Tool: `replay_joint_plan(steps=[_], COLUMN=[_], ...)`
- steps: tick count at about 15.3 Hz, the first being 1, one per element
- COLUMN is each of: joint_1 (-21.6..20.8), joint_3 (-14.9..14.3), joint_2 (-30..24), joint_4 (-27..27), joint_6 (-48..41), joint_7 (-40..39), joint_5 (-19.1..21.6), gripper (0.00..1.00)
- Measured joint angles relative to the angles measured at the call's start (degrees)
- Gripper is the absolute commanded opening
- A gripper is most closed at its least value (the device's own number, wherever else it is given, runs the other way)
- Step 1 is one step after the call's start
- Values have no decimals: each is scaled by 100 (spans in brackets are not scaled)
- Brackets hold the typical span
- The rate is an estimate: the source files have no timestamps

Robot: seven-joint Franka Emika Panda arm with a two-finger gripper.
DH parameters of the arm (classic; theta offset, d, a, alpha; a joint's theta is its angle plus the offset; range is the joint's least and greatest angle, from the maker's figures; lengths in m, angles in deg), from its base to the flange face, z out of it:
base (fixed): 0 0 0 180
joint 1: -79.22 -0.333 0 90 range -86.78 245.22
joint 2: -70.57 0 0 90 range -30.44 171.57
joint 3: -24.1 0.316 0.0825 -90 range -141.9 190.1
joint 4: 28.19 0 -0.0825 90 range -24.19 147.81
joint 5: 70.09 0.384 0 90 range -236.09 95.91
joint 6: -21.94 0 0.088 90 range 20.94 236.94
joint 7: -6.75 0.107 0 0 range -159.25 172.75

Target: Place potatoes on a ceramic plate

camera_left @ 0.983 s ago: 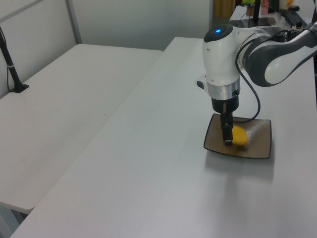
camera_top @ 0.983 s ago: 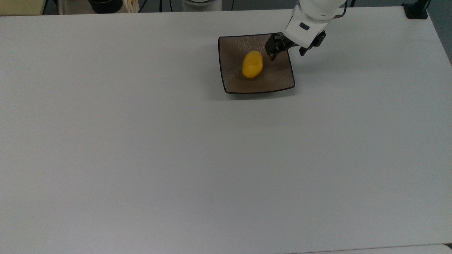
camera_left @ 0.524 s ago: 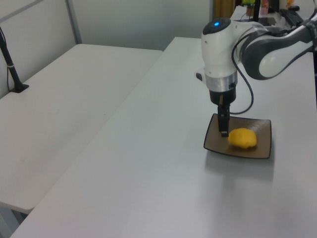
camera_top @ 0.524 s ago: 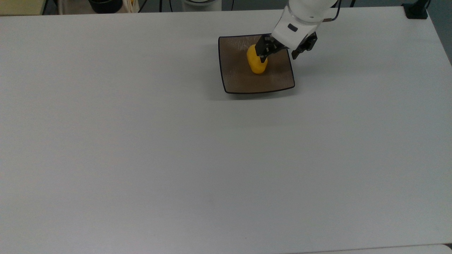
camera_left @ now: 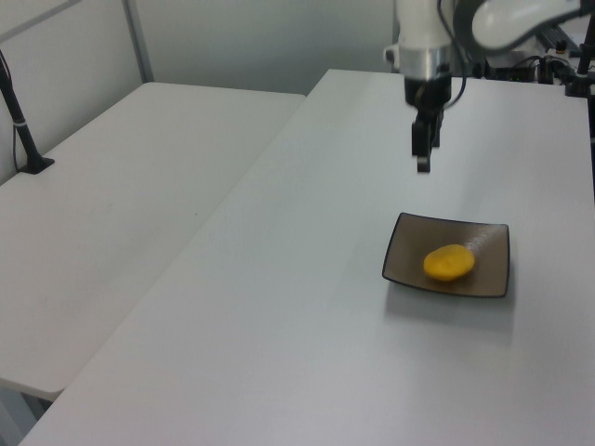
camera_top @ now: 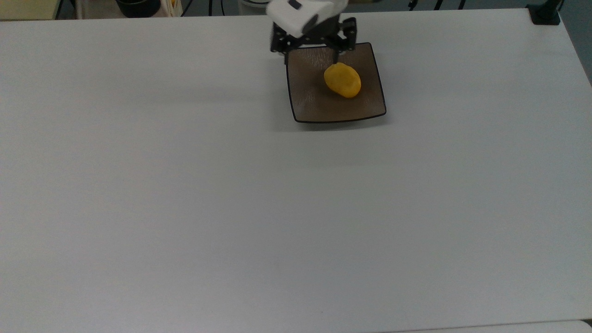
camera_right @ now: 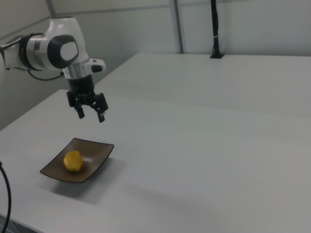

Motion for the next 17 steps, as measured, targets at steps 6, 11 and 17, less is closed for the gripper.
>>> replay_joint_plan(steps=[6,11,17], joint_1=[583,945,1441], joint_3=[-257,-338,289], joint_2=[-498,-650,-748], joint_4=[7,8,8], joint_6=[-157,-157,-527], joint_7=[-355,-658,-704], joint_5=[394,627,137], gripper=[100,100,100])
